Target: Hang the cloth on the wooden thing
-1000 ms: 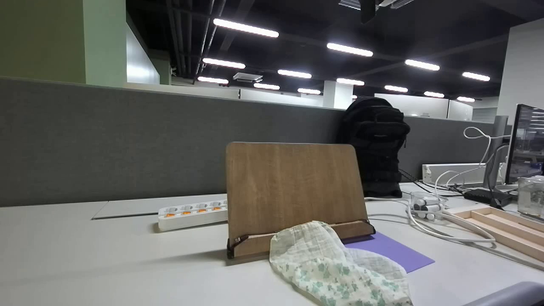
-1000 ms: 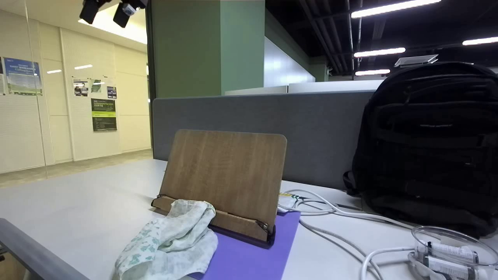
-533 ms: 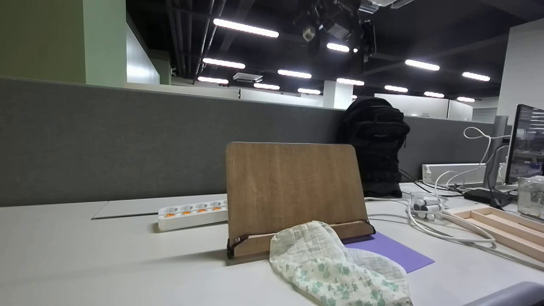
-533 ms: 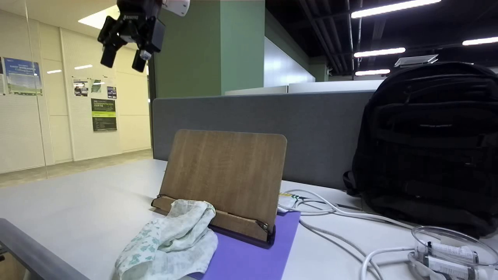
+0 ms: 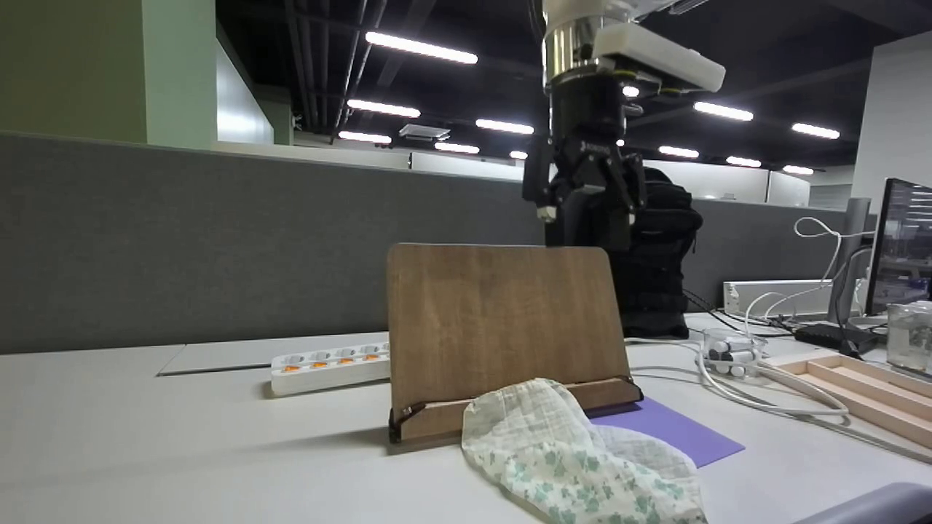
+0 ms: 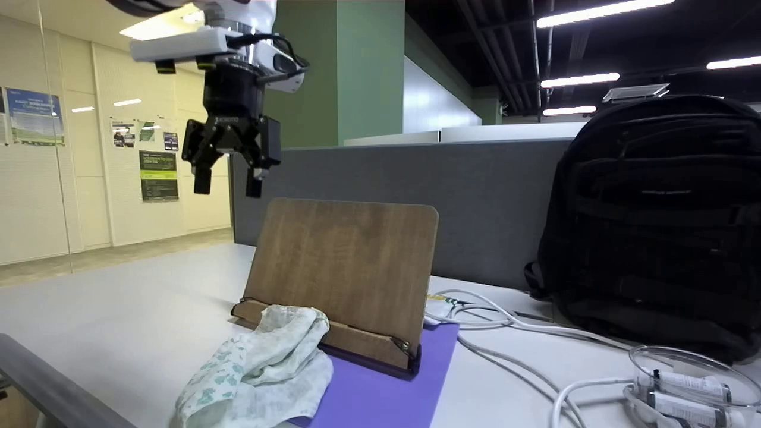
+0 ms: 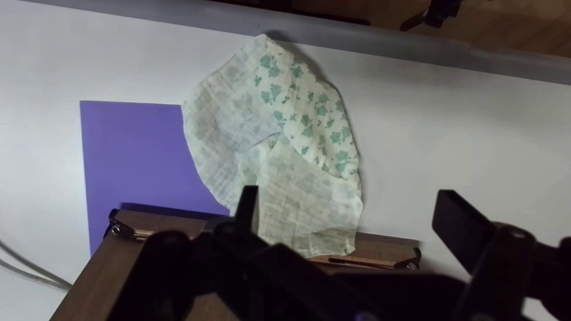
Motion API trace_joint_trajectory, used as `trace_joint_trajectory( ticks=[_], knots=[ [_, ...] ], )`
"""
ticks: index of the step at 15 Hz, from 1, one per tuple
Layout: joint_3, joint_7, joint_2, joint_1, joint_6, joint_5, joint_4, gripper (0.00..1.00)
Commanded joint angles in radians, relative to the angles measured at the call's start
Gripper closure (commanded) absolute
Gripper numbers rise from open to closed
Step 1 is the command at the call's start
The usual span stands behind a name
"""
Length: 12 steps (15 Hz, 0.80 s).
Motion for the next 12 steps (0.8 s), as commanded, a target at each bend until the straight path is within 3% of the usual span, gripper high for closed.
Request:
trace_joint_trajectory(
  ticks=[1,4,10,12],
  knots=[
    [0.016,0.061,0.024,-0.016,0.090,-0.078,-0.089,0.00],
    [0.022,0.095,0.058,-0.017,0.131,-0.114,-0.150,0.00],
    [0.010,0.064,0.082,-0.008,0.110,-0.097,-0.150,0.00],
    [0.028,0.119,0.082,-0.024,0.135,-0.182,-0.161,0.00]
  ],
)
